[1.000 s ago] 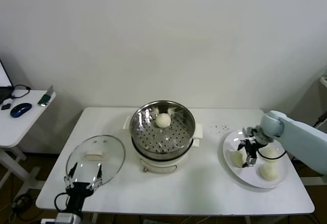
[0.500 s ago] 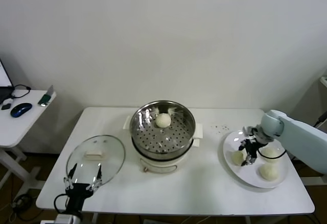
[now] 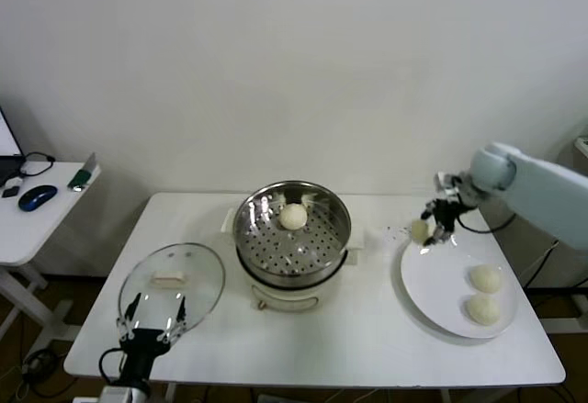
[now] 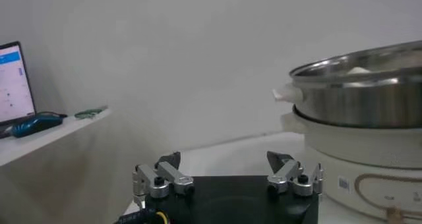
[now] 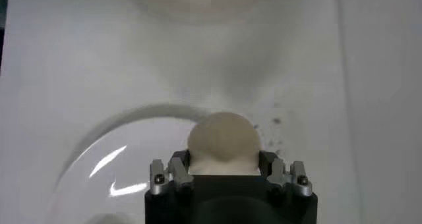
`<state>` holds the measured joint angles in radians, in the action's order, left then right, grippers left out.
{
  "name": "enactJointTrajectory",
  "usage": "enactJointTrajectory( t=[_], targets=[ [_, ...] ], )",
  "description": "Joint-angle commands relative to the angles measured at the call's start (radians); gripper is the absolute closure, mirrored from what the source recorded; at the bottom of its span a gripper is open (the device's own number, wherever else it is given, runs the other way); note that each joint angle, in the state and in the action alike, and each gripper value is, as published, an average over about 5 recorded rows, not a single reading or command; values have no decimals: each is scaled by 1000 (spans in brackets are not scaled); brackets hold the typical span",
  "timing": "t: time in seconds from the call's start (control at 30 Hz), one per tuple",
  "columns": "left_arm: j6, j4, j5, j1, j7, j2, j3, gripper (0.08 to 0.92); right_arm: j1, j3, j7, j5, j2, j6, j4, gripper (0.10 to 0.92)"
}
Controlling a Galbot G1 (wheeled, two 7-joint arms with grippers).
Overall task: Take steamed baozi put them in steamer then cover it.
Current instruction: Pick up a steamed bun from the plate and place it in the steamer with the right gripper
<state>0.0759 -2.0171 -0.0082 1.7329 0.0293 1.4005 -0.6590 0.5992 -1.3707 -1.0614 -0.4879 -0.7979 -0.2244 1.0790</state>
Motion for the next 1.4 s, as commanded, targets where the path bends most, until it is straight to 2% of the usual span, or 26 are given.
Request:
enactJointTrajectory(
  t=[0.03,0.27,0.6,1.0,1.4],
  targets=[
    [6,-15,2,11,-7,4,20,177,356,-249,49,-361,-181,-57,35,364],
    [16,-14,-9,13,-14,2,29,177,344,-259,107,-434,-343,-113,81,364],
    [16,-32,-4,16,-16,-1,39,177,223,-217,191,-477,-542,-172,55,364],
    [5,-28,-9,-17,-16,-1,20,177,61,-216,207,-429,-642,-175,-13,364],
    [1,-2,-8,-44,-15,6,21,177,-21,-226,193,-390,-672,-165,-66,360]
  ],
)
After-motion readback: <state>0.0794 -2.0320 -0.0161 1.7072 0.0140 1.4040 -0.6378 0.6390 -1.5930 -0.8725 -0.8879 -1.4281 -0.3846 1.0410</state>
